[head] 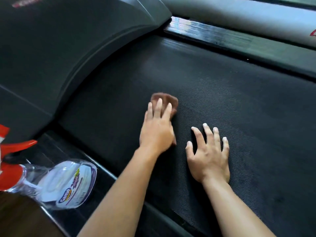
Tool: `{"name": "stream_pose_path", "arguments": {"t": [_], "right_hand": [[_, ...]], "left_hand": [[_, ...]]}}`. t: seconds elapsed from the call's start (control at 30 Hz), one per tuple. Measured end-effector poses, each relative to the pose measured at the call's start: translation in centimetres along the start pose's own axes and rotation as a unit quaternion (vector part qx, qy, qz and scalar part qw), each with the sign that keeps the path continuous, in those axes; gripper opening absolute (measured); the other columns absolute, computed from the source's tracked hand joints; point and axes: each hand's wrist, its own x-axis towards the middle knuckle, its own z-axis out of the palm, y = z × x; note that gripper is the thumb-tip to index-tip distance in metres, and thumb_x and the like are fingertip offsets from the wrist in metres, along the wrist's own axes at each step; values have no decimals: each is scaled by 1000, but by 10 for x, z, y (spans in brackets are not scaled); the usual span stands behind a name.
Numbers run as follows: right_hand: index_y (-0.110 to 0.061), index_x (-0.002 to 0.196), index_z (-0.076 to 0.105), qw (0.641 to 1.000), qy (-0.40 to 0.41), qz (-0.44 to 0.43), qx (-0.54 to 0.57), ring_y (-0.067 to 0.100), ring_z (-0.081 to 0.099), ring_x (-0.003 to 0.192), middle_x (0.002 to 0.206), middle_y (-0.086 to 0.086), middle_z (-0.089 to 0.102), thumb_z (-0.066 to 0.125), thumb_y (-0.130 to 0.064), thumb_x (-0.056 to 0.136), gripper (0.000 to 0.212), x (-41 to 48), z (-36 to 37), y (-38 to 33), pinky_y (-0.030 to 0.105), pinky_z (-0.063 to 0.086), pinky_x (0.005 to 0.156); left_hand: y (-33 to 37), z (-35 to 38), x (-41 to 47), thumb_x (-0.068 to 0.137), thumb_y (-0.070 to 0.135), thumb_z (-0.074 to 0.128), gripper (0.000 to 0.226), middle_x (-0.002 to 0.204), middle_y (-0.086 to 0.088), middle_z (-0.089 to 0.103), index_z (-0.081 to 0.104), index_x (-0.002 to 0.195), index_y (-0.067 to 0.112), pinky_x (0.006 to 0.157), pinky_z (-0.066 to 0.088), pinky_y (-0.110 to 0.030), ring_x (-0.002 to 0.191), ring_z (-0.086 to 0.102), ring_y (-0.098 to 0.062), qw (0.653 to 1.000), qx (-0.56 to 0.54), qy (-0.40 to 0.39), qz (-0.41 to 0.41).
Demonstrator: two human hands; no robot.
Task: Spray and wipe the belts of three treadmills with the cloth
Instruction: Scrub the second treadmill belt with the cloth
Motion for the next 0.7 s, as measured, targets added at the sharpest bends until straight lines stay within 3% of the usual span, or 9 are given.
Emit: {"name": "stream_pose_path", "arguments": {"t": [0.1,0.23,0.33,0.43,0.53,0.7], "right_hand": [[-39,152,25,1000,1,1,1,22,0,152,165,-4,10,16,-54,91,63,0,0,0,47,-3,121],[-37,152,27,1000,4,-7,7,23,1,152,165,-3,12,25,-51,98,56,-2,-1,1,48,-3,122],[-35,152,29,999,-2,-15,28,22,1,152,165,-3,13,25,-51,96,58,-3,-2,5,45,-6,122],[-29,149,40,994,7,-22,102,22,10,152,163,-1,24,30,-47,90,62,-6,-7,10,41,-4,123],[-24,141,52,985,51,-12,167,24,23,149,155,1,39,38,-42,89,57,-16,-15,26,44,5,122],[-20,135,57,983,108,73,129,29,31,146,151,4,46,43,-37,87,53,-55,-36,91,51,14,121]], "left_hand": [[-6,2,-59,95,32,31,64,168,-6,6,23,158,25,124,5,-42,153,-1,-35,1000,1,-3,26],[-48,-8,-76,91,31,38,66,165,-16,13,31,156,17,123,10,-49,151,8,-43,997,34,32,-59],[-55,-19,-48,102,25,28,58,166,-16,4,22,157,9,124,0,-51,152,-6,-41,990,109,15,-85],[-34,-26,-12,106,26,30,60,166,-13,-10,8,160,13,123,-7,-44,151,-15,-39,989,81,-10,-123],[0,-15,8,105,28,35,63,166,-14,-11,6,160,16,124,-5,-43,151,-13,-40,994,74,-38,-67],[78,19,-27,102,28,41,65,167,-8,-5,13,160,23,125,-1,-40,153,-9,-36,992,51,-81,80]]}}
